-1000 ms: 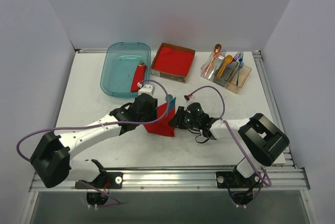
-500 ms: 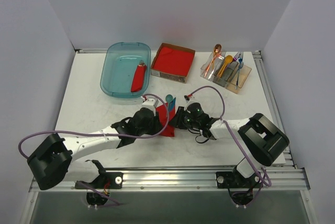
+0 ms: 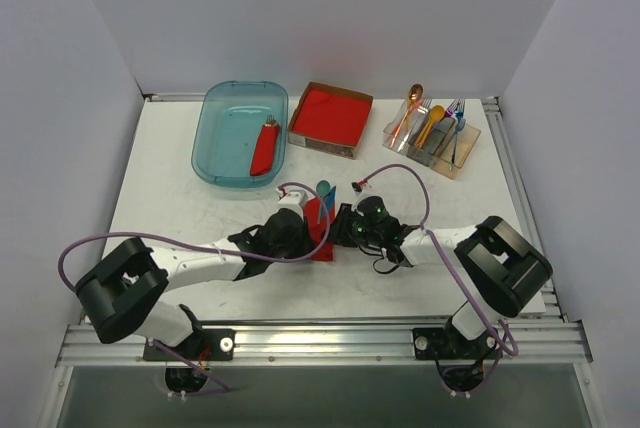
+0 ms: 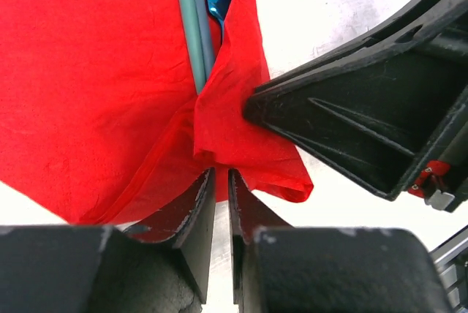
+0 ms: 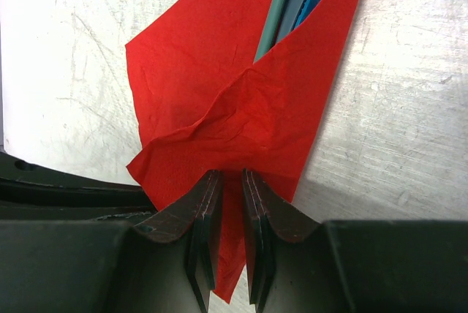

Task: Place the utensils on the paper napkin and roll it up
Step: Roll the napkin at the center of the board.

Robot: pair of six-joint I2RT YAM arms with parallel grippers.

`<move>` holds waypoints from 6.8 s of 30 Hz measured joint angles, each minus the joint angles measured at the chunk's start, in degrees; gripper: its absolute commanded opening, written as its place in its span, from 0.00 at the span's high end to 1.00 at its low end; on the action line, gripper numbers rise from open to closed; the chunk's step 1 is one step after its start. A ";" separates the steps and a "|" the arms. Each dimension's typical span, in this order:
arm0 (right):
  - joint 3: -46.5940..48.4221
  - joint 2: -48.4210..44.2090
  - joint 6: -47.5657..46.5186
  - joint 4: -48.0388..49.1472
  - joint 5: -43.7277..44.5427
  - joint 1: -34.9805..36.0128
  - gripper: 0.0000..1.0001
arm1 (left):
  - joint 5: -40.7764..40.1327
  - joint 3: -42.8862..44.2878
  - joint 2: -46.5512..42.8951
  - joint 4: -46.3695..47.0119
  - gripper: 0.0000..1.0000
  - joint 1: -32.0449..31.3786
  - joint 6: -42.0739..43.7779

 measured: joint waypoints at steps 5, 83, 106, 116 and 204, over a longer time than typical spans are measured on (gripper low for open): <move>0.00 0.00 0.00 0.00 0.00 0.00 0.82 | -0.28 -0.87 -0.79 0.31 0.87 0.00 -0.59; -0.04 6.40 4.76 10.36 -0.02 1.92 0.82 | -3.43 0.15 4.81 3.52 0.92 0.00 -0.31; 1.20 7.74 4.83 10.16 1.33 4.52 0.82 | -7.65 0.98 -9.64 -4.68 0.98 0.52 0.22; 1.31 7.74 4.94 9.94 2.36 5.05 0.82 | -6.75 3.19 -0.81 -5.57 0.98 1.46 0.11; -6.21 3.08 9.25 12.83 9.40 12.07 0.83 | -11.58 8.15 2.12 -11.37 0.59 4.61 2.38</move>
